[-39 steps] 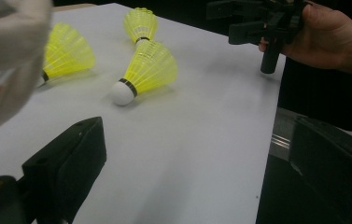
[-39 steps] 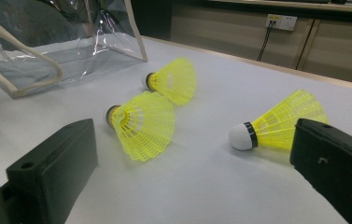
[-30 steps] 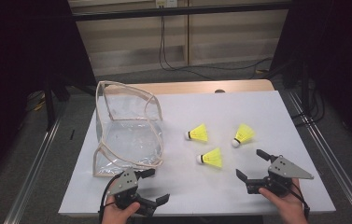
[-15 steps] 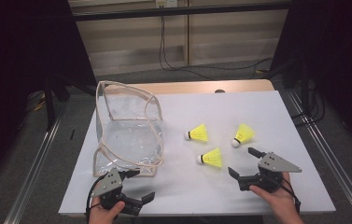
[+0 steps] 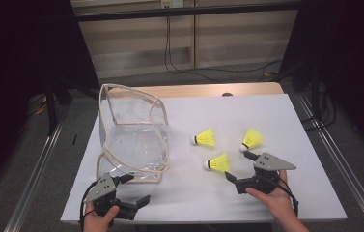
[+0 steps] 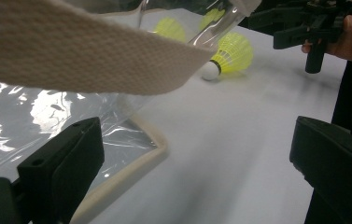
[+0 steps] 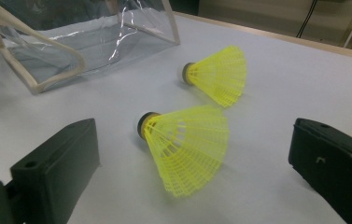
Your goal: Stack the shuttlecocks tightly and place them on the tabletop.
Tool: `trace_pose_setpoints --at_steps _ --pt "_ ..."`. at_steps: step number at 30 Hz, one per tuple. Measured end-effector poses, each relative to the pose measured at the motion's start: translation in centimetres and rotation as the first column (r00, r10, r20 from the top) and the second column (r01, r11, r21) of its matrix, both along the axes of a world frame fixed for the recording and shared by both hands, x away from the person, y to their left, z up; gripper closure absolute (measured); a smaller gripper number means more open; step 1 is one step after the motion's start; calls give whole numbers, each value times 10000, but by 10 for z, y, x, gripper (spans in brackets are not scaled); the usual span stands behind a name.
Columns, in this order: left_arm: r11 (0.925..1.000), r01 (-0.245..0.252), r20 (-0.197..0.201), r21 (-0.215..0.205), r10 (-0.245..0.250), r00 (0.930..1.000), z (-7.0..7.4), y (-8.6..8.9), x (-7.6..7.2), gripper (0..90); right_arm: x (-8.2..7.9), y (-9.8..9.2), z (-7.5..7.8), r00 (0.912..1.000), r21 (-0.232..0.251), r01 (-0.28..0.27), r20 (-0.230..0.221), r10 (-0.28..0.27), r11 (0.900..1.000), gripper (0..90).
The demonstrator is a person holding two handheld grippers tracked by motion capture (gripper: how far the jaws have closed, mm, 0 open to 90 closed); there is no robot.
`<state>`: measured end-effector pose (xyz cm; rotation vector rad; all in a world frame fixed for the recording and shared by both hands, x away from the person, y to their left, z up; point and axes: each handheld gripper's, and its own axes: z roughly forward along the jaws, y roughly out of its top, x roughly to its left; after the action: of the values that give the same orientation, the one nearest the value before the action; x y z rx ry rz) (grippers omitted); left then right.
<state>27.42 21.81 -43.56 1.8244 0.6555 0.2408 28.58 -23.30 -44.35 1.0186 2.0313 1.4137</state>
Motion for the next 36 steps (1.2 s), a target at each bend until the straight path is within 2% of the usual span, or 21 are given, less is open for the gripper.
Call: trace_pose_setpoints --at_steps 7,14,16,19,21,22,24,26,31,32,36 --pt "9996 -292 20 -23 292 9996 -1 7 2 32 6 10 -2 9986 57 -347 -409 349 9994 67" --pt "9984 -570 77 -27 570 9983 -2 13 5 31 11 14 -4 9943 390 -710 -776 738 9967 256" --pt "9979 -641 52 -62 641 9979 -2 14 6 32 13 16 -5 9913 463 -802 -1006 845 9957 344" --pt "9972 -740 58 -78 741 9972 -2 16 7 31 14 17 -6 9898 446 -839 -1118 884 9955 369" --pt "9971 -757 90 -59 757 9971 -2 16 8 31 16 18 -8 9865 492 -976 -1272 1032 9940 425" --pt "9969 -784 106 -59 784 9969 -2 17 9 31 17 20 -9 9852 448 -1011 -1343 1063 9939 493" --pt "9965 -834 124 -46 834 9964 -2 18 10 31 18 21 -9 9805 495 -1199 -1505 1260 9916 535" --pt "9957 -912 108 -188 914 9958 -2 18 10 31 18 22 -10 9797 446 -1229 -1539 1284 9914 567" --pt "9953 -950 147 -210 954 9953 -2 20 11 31 22 23 -12 9713 491 -1370 -1893 1439 9893 680" --pt "9953 -947 155 -211 950 9954 -2 20 12 31 22 23 -12 9713 491 -1370 -1893 1439 9893 680" --pt "9952 -954 94 -237 957 9954 -2 20 12 31 25 25 -14 9596 527 -1612 -2249 1690 9855 751"
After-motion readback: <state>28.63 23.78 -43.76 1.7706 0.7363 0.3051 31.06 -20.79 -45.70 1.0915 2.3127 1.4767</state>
